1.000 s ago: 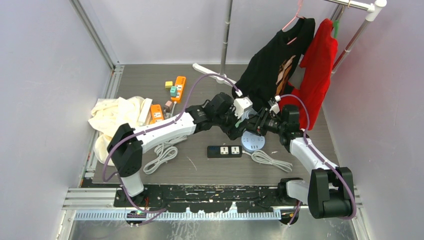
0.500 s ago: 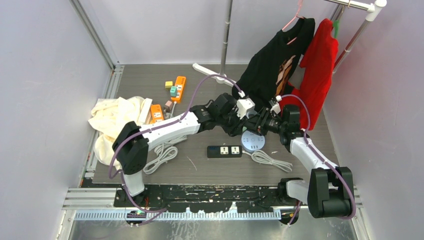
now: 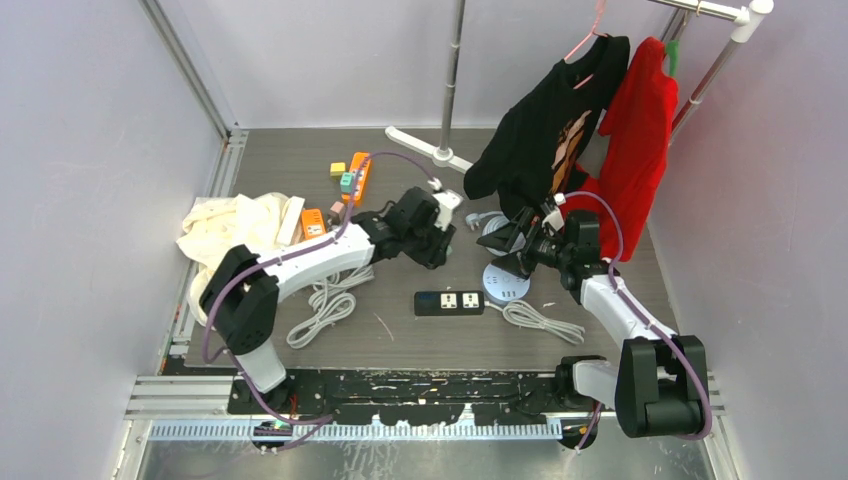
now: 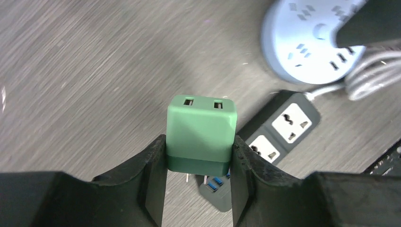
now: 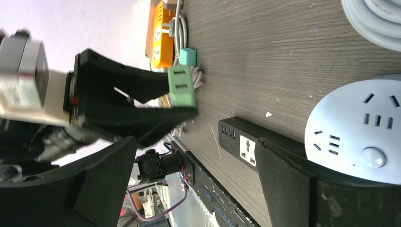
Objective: Pull the plug off the socket
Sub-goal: Place the plug at the center of the board.
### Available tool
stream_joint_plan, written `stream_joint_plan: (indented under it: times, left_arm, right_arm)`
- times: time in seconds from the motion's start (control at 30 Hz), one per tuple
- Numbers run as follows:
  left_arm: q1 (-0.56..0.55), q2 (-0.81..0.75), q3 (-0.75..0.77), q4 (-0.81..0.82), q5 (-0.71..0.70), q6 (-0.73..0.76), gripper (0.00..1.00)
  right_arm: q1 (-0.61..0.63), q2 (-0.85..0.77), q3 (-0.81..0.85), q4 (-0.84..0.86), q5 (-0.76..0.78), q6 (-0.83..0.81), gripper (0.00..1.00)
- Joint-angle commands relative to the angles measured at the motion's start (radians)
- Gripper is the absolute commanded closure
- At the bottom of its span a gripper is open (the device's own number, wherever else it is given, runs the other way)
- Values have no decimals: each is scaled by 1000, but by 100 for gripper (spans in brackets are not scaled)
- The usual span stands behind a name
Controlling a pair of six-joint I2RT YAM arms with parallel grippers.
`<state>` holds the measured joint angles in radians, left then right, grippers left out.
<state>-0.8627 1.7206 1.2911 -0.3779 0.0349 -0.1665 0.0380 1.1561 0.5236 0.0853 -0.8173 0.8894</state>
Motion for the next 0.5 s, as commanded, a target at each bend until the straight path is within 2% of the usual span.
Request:
stream_joint_plan:
  times: [0.0, 0.07, 0.17, 0.33, 0.47]
  left_arm:
    - [119, -87, -43, -36, 7, -165, 100]
    - [164, -102, -74, -42, 4, -200, 100]
    - [210, -106, -73, -110, -100, -262, 100]
    - [235, -44, 63, -378, -359, -277, 100]
    - [250, 22, 167, -528, -587, -246, 100]
  right_arm:
    - [-6, -29, 25, 10, 25, -17, 0]
    - [-7, -30, 25, 8, 27, -18, 0]
    - [-8, -31, 24, 7, 28, -20, 0]
    - [-9, -30, 24, 5, 31, -21, 0]
    - [-9, -26, 22, 5, 34, -22, 0]
